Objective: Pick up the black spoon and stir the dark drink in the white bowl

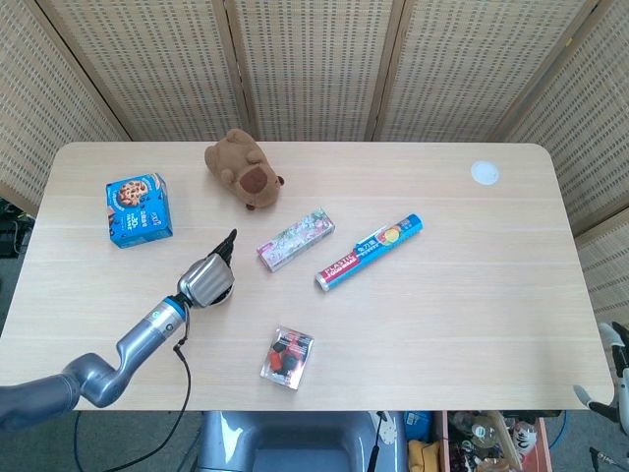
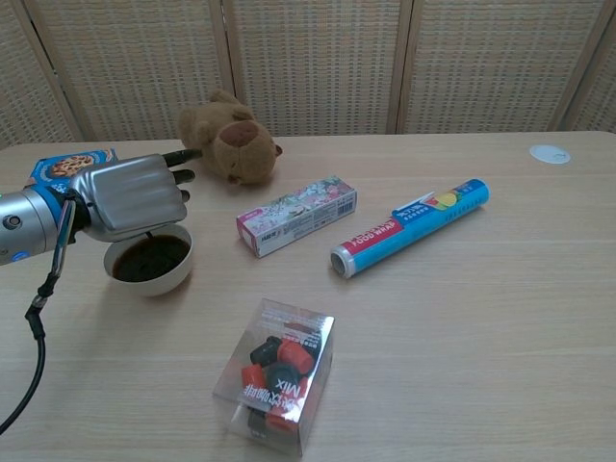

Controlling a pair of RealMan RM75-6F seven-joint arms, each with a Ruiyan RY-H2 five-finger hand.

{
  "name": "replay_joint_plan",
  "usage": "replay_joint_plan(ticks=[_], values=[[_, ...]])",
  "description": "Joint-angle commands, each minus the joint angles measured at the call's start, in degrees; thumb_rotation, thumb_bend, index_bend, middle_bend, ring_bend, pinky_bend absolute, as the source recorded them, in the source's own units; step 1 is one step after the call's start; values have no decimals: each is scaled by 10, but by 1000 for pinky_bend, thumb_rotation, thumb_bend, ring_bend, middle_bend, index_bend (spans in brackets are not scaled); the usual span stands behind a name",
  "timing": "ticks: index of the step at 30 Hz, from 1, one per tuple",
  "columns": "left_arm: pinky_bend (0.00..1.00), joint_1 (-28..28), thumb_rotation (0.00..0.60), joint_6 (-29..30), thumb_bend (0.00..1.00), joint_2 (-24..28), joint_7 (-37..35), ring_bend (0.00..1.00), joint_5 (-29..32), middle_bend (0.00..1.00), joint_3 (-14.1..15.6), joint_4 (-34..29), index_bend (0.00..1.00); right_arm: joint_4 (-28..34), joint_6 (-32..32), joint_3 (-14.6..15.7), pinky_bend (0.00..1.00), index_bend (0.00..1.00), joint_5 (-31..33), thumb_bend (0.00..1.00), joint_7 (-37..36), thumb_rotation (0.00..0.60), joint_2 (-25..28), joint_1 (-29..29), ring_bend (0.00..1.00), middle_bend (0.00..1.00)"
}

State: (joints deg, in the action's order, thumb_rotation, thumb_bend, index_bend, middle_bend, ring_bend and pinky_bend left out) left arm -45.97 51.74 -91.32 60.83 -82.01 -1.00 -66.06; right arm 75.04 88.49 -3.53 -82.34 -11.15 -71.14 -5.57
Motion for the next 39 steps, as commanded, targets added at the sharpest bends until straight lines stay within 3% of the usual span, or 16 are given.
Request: replay_joint_plan(ticks=[1,11,24,30,39], values=[[0,-3,600,-4,383,-5,3,189,9,427,-6,10,735,0,0,0,100,142,0,212,0,600,0,0,28,170],[0,7,600,-4,382,-7,-10,188,30,426,-6,44,735,3,-4,0,100,142,-1,212,6,600,0,2,28,170],[0,16,600,5,382,15,-31,183,22,421,8,11,735,2,-10,-1,100,141,-2,212,6,600,-1,6,28,170],[0,8,600,1,382,7,-32,183,19,420,5,-5,735,1,-8,-2,100,141,1,212,2,600,-1,4,28,170],[0,0,600,1,383,-16,-26,183,36,420,-11,20,735,-2,-5,-1,100,141,2,213,0,600,-1,0,28,170]])
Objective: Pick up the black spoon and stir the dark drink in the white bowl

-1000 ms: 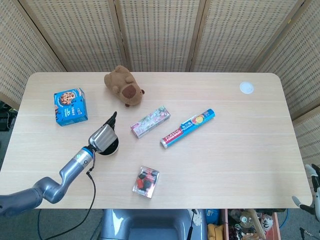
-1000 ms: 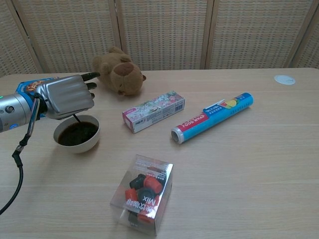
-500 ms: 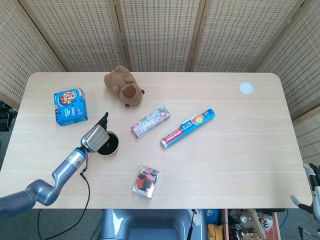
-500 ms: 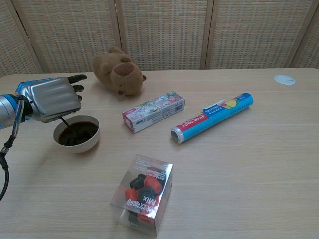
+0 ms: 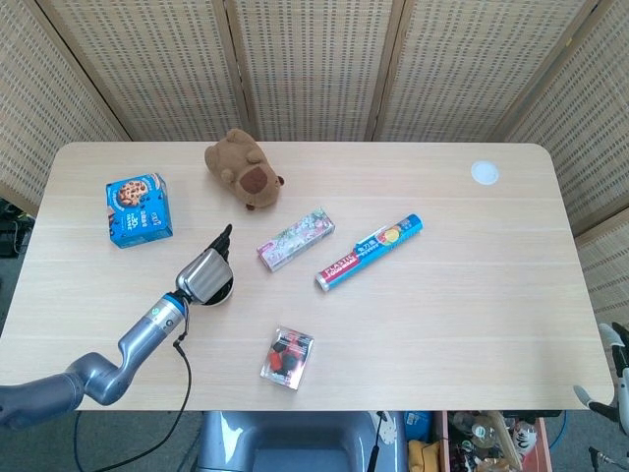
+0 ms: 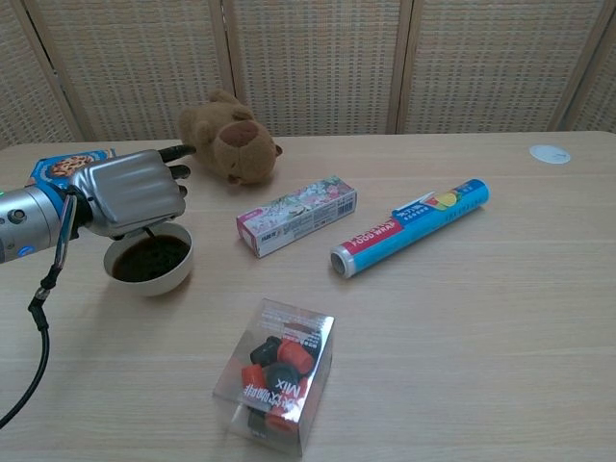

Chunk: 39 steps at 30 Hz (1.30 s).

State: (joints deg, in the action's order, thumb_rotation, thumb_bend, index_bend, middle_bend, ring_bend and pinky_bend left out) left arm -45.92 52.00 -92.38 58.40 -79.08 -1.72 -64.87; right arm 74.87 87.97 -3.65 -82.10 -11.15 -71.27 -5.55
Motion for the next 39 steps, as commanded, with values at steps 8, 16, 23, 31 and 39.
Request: replay_joint_plan(ticks=[8,16,23,31,39], values=[[0,7,600,8,383,-3,-17,183,16,419,-6,32,735,6,-2,1,100,141,-4,212,8,600,1,3,28,170],[0,13,600,9,383,-1,-28,168,18,398,0,44,735,13,-4,2,100,142,-4,212,16,600,2,4,28,170],[0,16,600,13,383,4,-23,107,25,315,-2,33,457,16,-2,2,100,141,-4,212,18,600,4,3,27,170],[0,23,600,25,382,15,-15,18,41,179,-9,12,28,17,-3,2,100,169,-5,213,19,600,5,4,28,203],[0,32,600,36,319,31,-12,0,54,0,-11,-12,0,17,-4,2,100,169,-7,212,19,600,4,6,28,203]])
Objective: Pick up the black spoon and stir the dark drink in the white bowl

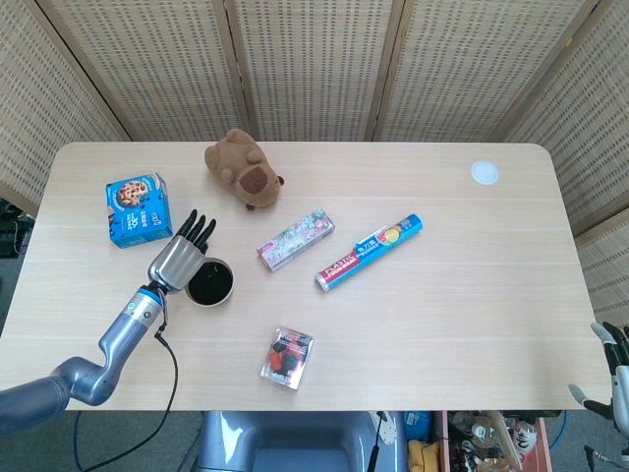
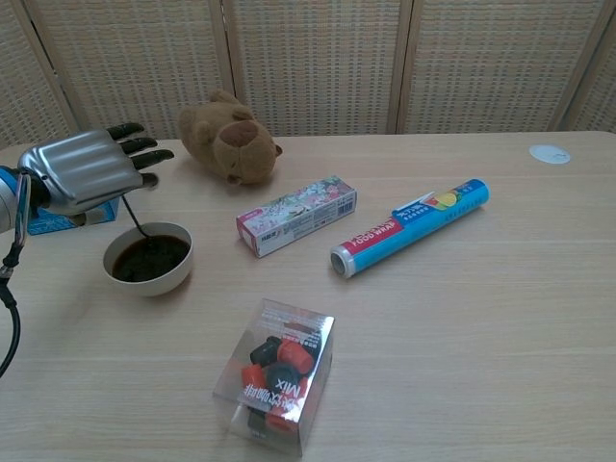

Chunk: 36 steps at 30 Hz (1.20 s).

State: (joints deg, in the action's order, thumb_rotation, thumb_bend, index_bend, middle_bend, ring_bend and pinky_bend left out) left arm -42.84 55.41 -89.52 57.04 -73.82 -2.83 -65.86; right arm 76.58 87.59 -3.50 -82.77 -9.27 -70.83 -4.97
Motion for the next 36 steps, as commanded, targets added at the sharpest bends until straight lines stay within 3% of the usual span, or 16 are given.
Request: replay_joint_plan(ticks=[1,10,17,26,29,31,32,36], values=[[0,2,600,2,312,3,2,0,3,0,0,-3,0,0,-1,0,100,169,0,212,0,600,0,0,28,203],[0,6,600,9,296,7,2,0,10,0,0,-11,0,0,0,0,100,169,-1,213,-1,600,0,1,27,203],[0,36,600,54,297,42,-49,0,28,0,-18,-63,0,4,3,-2,100,169,-6,212,3,600,4,4,28,203],[0,128,600,166,296,125,-179,0,18,0,-14,-191,0,22,-1,-4,100,169,-23,212,24,600,13,22,28,203],[0,153,600,192,296,140,-213,0,9,0,-6,-209,0,28,-4,-4,100,169,-30,212,32,600,16,29,28,202],[0,181,600,216,296,150,-262,0,3,0,1,-223,0,36,-7,-5,100,169,-40,212,41,600,18,38,28,199],[0,214,600,257,296,157,-313,0,-10,0,9,-232,0,44,-10,-5,100,169,-51,212,52,600,20,47,28,198],[0,258,600,311,296,158,-385,0,-47,0,27,-220,0,60,-14,-5,99,169,-56,212,68,600,24,56,28,196]])
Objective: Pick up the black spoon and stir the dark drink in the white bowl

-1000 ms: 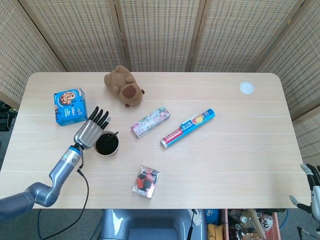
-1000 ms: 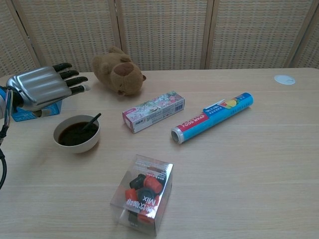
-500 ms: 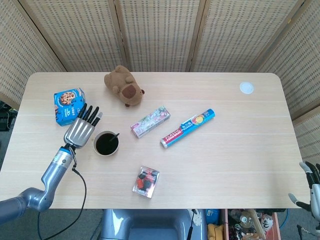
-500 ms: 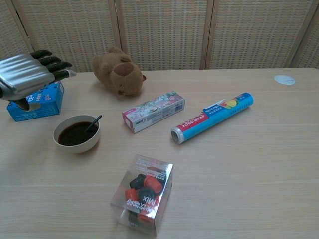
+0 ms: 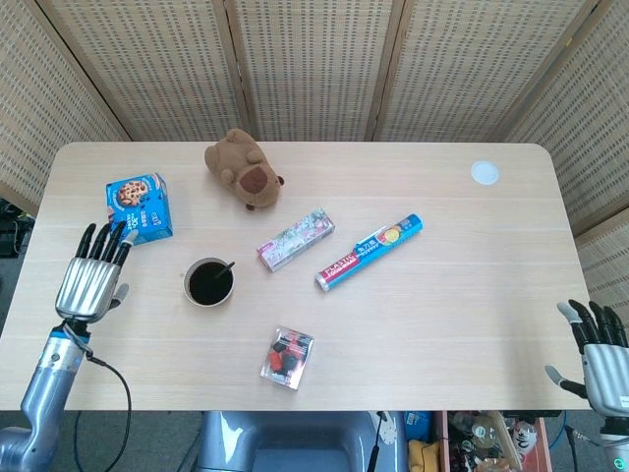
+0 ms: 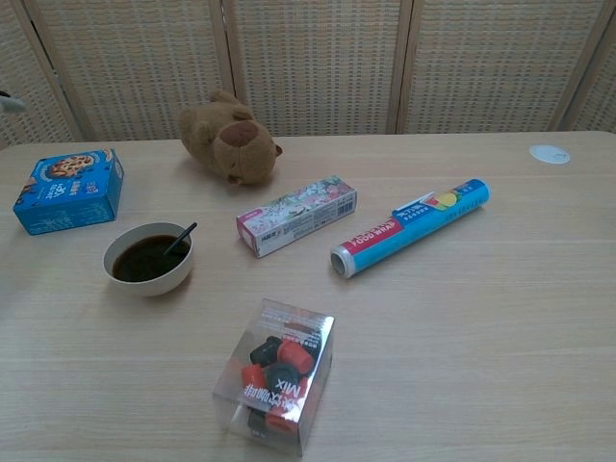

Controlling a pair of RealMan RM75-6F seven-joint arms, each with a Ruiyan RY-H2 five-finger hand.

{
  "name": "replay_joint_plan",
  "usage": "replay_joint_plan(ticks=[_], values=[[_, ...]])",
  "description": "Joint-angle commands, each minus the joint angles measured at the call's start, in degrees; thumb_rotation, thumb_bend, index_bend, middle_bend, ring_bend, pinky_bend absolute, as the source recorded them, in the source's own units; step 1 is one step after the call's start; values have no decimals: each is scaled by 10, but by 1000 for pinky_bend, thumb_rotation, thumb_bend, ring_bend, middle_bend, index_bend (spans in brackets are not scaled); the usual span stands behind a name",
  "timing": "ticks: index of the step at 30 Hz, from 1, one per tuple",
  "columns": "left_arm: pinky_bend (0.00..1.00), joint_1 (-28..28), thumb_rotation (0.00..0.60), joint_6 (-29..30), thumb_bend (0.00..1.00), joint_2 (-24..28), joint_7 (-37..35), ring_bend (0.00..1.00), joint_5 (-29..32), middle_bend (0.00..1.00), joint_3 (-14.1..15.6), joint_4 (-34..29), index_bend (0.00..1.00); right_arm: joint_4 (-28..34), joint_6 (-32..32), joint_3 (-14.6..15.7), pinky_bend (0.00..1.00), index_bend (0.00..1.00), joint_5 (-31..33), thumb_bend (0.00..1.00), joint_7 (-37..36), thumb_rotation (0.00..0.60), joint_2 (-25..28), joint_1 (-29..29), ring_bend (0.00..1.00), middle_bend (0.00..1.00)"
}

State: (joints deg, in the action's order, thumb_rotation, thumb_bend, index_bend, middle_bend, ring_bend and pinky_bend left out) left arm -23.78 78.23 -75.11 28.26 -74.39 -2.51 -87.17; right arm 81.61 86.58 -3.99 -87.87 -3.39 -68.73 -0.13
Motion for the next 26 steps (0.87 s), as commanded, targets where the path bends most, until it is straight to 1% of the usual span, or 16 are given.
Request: replay_joint_plan(ticks=[1,6,9,12,16,22,26], values=[[0,77,600,93,296,13,-107,0,-47,0,28,-4,0,12,-5,0,99,169,-6,212,13,600,4,9,28,196],[0,121,600,129,296,14,-139,0,-77,0,56,0,0,23,-15,1,100,169,-15,212,26,600,4,23,28,196],[0,148,600,153,296,6,-153,0,-85,0,63,-2,0,28,-13,2,100,169,-22,212,32,600,2,28,28,196],[0,166,600,161,296,1,-167,0,-82,0,65,-6,0,29,-11,4,100,169,-26,212,33,600,1,29,28,196],[0,190,600,169,296,-6,-205,0,-81,0,67,-4,0,29,-9,5,100,169,-26,212,34,600,0,31,28,195],[0,200,600,174,296,-13,-214,0,-94,0,60,16,0,31,-8,6,100,169,-25,212,36,600,-1,33,28,195],[0,200,600,165,296,-14,-211,0,-101,0,54,13,0,29,-5,8,100,169,-21,212,34,600,-1,30,28,195]])
